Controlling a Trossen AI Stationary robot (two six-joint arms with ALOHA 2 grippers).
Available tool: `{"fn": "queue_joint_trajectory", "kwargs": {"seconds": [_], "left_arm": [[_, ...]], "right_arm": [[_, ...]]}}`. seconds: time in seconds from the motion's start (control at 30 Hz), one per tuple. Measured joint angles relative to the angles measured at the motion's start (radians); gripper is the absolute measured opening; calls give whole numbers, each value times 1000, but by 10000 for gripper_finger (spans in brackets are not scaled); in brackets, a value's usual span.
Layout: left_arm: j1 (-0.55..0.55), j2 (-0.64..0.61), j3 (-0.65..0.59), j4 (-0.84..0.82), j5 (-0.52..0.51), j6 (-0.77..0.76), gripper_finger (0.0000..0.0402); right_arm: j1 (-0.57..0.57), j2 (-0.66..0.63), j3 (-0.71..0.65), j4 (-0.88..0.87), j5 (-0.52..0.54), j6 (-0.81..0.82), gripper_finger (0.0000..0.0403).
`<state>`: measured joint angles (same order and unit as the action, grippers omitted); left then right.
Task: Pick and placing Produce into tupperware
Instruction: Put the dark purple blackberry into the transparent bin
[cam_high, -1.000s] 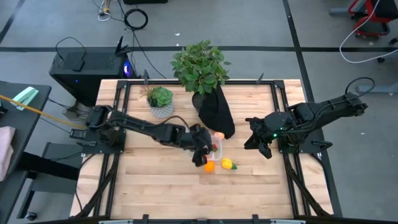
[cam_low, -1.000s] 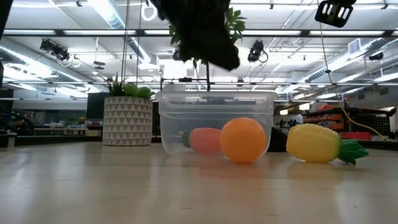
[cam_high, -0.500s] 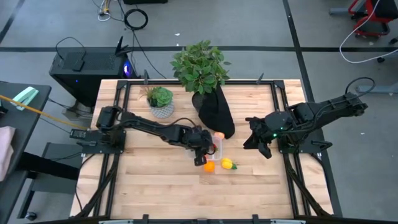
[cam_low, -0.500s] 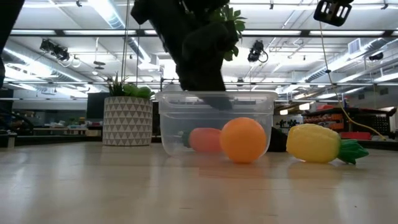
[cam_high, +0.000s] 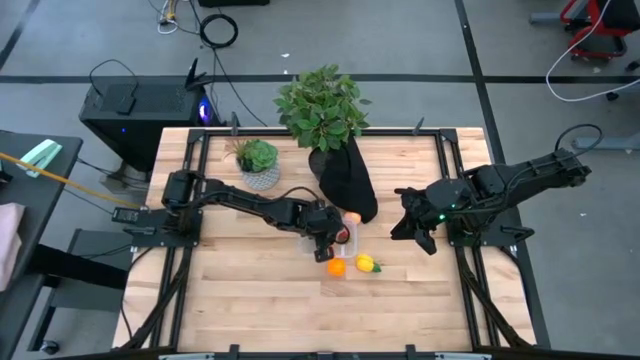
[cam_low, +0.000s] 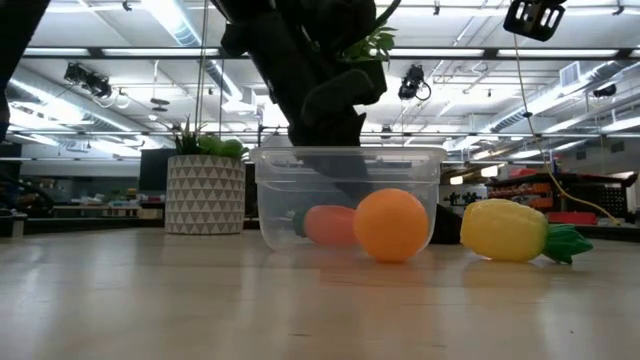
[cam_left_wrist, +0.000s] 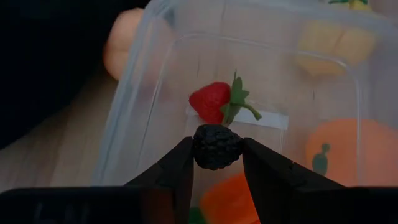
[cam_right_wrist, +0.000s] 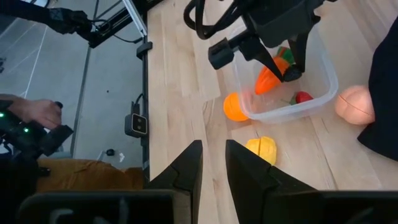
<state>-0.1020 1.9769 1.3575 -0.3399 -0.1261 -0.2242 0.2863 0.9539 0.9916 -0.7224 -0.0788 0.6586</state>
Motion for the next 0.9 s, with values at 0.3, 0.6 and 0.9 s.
{"fn": "queue_joint_trajectory", "kwargs": {"seconds": [0.3,0.6,0.9], "left_arm": [[0,2,0,-7,0,11,133],[0,2,0,-9,0,11,152],[0,2,0,-10,0,8,147]], "right_arm": [[0,0,0,-2,0,0,78],[0,0,0,-1,0,0,78],[0,0,0,-1,0,1,78]]}}
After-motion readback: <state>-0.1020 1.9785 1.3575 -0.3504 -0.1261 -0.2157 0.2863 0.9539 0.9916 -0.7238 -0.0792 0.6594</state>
